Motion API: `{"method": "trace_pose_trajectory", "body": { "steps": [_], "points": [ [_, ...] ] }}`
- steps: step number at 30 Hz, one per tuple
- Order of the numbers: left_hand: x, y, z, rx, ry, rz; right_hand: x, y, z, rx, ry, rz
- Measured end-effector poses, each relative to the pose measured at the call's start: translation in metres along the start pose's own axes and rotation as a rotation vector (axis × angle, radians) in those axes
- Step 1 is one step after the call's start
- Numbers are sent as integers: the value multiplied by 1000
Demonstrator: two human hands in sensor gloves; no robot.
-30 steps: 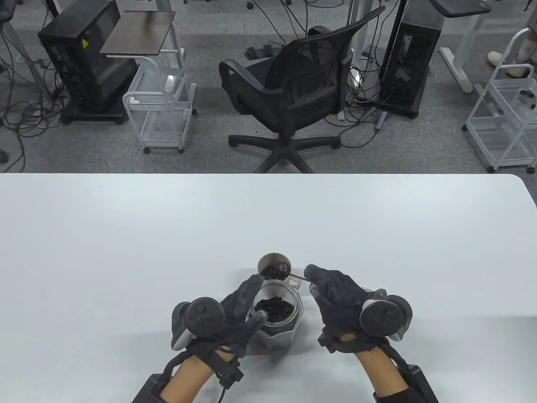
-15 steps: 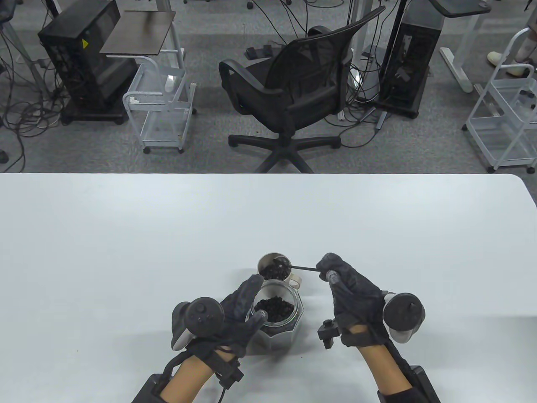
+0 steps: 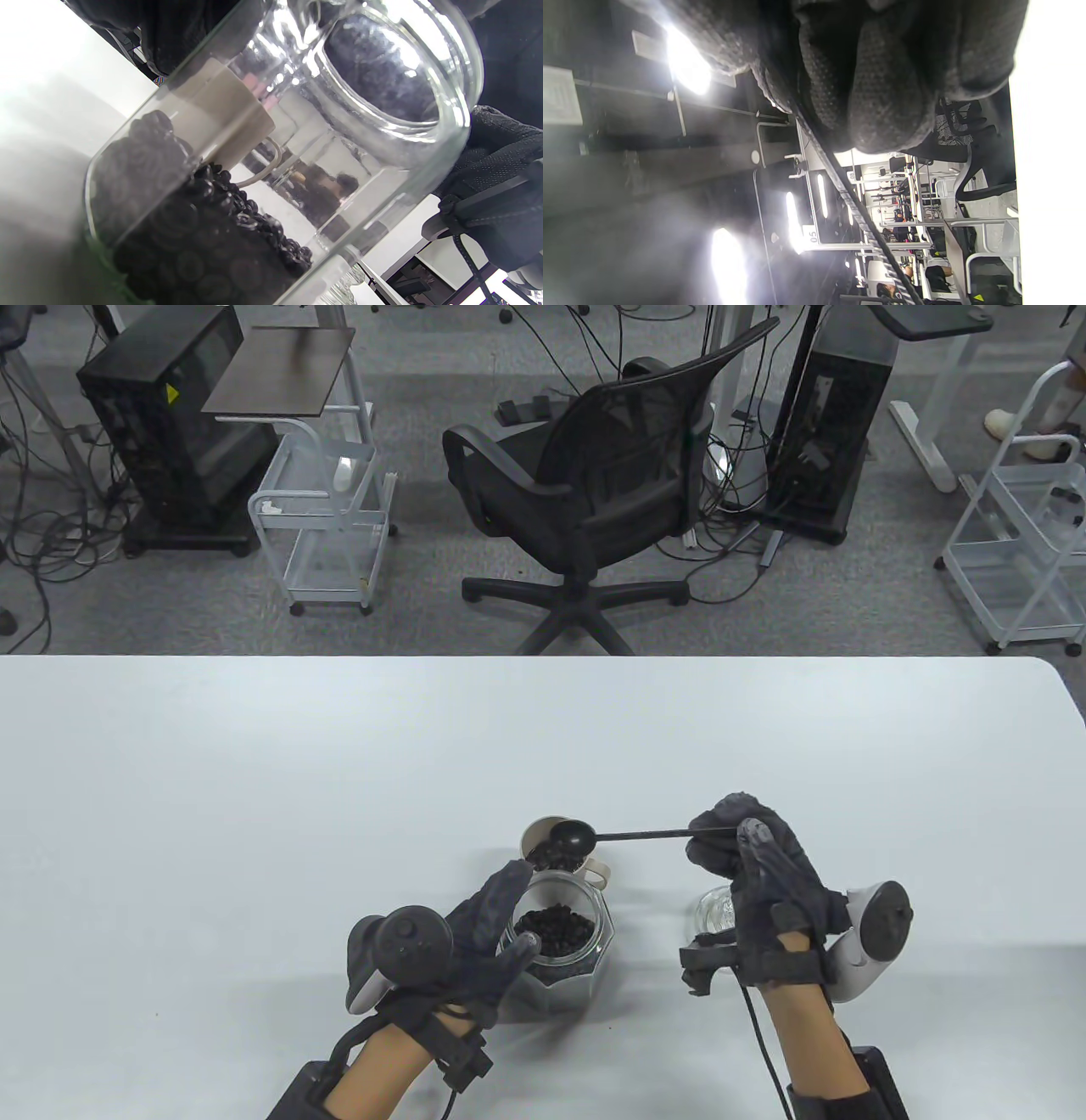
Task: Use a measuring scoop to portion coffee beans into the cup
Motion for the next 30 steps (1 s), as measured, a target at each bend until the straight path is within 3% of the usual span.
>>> {"method": "trace_pose_trajectory", "body": {
  "steps": [9,18,24,30],
  "points": [
    [1,6,2,38,-30,-41,18,-40,-17,-142,87,-152],
    [-2,46,26,190,8,-115,32,-68,-29,-231,56,-168],
    [-20,70,40,236,169,-199,37,-85,-33,-291,13,-101],
    [-42,81,45,257,245,-194,47,-124,-40,-346,-171,199]
  ]
}}
Point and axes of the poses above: the tracker on the back of each hand, its own x axis roughly to the thumb side, its own z axis roughly from the fingertips to the wrist, y = z × x, the point moved 2 cm from there along -z, roughly from the wrist to the fingertips, and after that the axes turned 15 degrees about -x, right-handed, at the moved point
